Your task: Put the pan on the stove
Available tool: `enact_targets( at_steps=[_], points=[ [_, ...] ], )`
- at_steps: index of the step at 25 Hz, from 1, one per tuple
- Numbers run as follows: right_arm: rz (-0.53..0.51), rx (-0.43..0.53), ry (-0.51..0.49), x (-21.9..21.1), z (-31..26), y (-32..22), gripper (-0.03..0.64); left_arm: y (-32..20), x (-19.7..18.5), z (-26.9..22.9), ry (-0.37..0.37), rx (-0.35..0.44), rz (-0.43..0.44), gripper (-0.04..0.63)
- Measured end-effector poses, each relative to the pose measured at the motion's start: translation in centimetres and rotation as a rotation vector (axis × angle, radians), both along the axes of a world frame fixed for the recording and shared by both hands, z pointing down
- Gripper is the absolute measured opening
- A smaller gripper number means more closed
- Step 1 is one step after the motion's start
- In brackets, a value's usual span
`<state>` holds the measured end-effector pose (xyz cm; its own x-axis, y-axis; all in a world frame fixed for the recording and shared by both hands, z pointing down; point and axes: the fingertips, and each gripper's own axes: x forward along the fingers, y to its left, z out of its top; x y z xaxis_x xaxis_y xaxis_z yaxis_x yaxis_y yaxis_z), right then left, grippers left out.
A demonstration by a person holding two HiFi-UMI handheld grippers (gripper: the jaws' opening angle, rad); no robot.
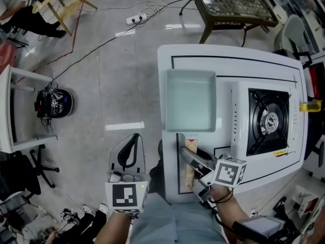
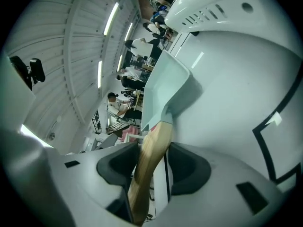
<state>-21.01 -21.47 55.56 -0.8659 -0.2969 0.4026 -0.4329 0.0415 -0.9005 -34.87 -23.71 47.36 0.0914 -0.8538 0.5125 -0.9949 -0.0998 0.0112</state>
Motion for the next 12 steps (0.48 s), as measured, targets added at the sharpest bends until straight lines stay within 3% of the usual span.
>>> enact_targets(
  at_steps=[12],
  points=[
    [0.13,-0.056,-0.177,-0.12,-0.69,-0.24,0.159,0.54,-0.42,-0.97,-0.008,0.01,-0.011,0.018]
  ],
)
